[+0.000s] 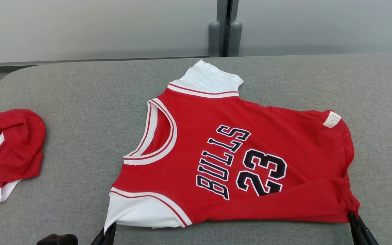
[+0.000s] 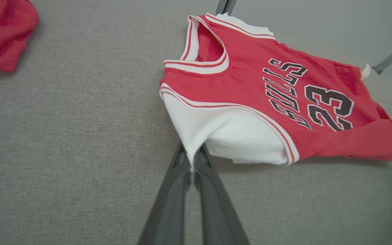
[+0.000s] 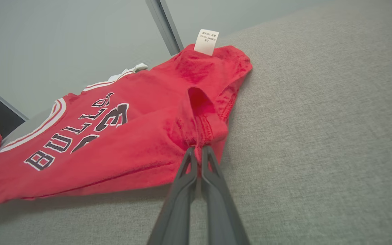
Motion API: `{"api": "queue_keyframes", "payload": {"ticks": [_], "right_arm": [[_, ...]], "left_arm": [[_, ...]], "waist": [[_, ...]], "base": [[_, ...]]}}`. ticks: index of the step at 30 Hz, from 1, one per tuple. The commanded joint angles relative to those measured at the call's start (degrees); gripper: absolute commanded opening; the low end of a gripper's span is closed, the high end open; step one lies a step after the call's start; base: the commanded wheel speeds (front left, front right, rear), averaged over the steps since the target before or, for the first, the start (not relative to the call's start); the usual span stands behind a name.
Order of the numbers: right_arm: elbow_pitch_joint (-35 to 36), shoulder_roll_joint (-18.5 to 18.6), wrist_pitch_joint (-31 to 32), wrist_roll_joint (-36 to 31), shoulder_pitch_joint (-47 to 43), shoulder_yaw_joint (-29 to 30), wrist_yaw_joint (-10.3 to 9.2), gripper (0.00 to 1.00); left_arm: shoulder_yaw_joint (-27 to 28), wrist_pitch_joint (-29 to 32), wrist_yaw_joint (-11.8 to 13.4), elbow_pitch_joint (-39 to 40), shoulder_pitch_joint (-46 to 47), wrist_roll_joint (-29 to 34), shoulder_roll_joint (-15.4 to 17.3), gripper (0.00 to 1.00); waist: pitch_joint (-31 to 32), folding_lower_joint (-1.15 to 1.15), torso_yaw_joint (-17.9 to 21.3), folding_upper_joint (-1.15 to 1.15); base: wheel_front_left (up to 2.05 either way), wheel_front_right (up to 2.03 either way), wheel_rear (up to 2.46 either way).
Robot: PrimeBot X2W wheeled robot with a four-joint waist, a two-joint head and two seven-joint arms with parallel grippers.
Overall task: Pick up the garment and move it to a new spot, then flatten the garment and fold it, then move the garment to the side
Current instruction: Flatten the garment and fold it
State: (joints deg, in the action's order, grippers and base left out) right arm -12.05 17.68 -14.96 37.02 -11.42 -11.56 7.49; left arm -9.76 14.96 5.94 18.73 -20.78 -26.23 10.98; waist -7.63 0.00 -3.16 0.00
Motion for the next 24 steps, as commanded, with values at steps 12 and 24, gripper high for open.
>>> {"api": "queue_keyframes", "payload": {"ticks": [12, 24], "right_arm": [[1.56, -3.33, -0.32, -3.33, 7.22, 3.74, 0.00, 0.00], [-6.79, -6.57, -0.32, -3.99, 16.88, 3.43, 0.00, 0.42]], "left_arm": [[0.26, 0.70, -4.65, -8.01, 19.96, 0.31, 2.94, 0.00], [-1.53, -1.57, -9.63, -30.90, 40.95, -2.04, 0.08, 0.15]], "waist": [[-4.94, 0.00, 3.50, 0.00], [-10.60, 0.00, 5.93, 0.00]], "base": [[0.00, 0.00, 0.00], [0.00, 0.00, 0.00]]}}
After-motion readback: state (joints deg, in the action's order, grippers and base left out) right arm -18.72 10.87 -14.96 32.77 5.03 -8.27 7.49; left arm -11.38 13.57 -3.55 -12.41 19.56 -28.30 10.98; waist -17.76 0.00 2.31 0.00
